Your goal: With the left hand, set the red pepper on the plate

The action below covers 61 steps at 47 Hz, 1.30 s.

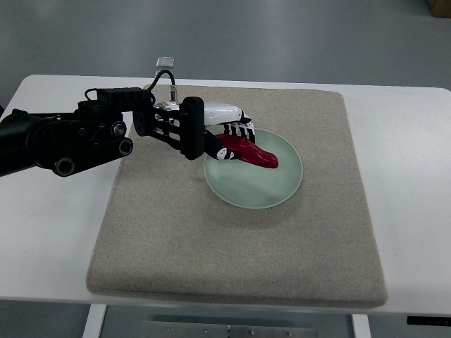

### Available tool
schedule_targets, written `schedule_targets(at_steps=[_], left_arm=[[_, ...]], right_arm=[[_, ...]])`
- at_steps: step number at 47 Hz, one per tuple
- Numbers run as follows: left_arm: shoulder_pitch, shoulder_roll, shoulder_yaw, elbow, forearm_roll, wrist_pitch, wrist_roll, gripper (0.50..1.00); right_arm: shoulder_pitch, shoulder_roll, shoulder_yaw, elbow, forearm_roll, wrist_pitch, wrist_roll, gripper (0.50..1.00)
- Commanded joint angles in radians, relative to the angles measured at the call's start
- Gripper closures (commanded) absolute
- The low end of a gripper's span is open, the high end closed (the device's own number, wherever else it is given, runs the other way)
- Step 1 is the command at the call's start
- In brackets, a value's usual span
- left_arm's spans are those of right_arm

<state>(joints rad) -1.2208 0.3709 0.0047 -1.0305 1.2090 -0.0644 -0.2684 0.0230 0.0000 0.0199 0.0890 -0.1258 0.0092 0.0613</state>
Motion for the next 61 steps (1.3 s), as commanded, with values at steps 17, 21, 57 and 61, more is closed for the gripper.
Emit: schedule_targets(at_steps=[17,21,57,61], left_arm=[[0.027,-0.023,-0.002,0.023,-0.016,-0.002,0.001,0.542],[0.024,-0.021,-0.006,0.023,-0.028,-0.002,0.001,0.523],[0.063,0.23,-0.233,0.05,-0.877,-0.077,0.008,0.504],[0.069,0.253,-0.239,0.079,-0.983,-0.112,0.009,0.504]], right_arm=[[0.0,0.0,0.0,0.0,0.0,0.0,0.0,0.572],[0.0,0.0,0.0,0.0,0.0,0.0,0.0,0.572],[0.0,0.0,0.0,0.0,0.0,0.0,0.0,0.572],[0.0,0.0,0.0,0.0,0.0,0.0,0.0,0.572]])
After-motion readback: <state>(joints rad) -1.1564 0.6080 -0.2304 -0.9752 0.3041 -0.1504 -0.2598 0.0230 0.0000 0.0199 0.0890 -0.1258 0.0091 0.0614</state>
